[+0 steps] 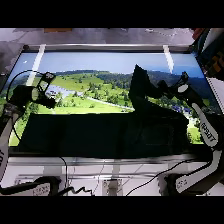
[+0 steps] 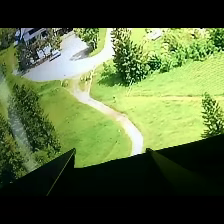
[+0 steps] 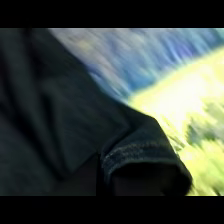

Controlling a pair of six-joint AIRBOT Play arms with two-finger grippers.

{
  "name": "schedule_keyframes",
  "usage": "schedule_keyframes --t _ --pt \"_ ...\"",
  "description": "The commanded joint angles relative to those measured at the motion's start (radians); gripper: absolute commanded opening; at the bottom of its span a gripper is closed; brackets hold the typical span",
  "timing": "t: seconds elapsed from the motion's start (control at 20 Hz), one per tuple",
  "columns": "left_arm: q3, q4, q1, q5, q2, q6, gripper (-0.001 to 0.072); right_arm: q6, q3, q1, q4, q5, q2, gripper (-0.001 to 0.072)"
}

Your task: Fold the clothes and pants, and hang the long-sleeved shirts on hangers.

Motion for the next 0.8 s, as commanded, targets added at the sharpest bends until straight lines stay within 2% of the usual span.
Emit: schedule_keyframes --t 0.0,0.15,0.35,0.45,0.55,0.75 --pt "0.000 -0.010 -0.001 0.001 -0.007 0.000 0.0479 -0.081 0.127 0.050 -0.052 -0.020 -0.001 0.0050" --pt "0.000 -0.010 -0.001 0.001 -0.007 0.000 0.0479 -0.097 0.338 0.077 -0.102 0.079 0.004 0.0050" --pt "0.000 -0.010 -0.002 -0.006 -0.005 0.000 0.0479 -0.271 0.635 0.131 -0.118 0.262 0.027 0.0050" --pt "0.000 -0.010 -0.006 -0.011 0.012 -0.010 0.0462 -0.308 0.735 0.173 -0.119 0.327 0.041 0.0050" --pt "0.000 0.027 -0.007 -0.011 0.044 -0.112 0.0271 -0.308 0.728 0.237 -0.122 0.325 0.069 0.0050" --pt "0.000 0.216 -0.005 -0.010 0.169 -0.271 0.0268 -0.316 0.655 0.417 -0.137 0.332 0.069 0.0049"
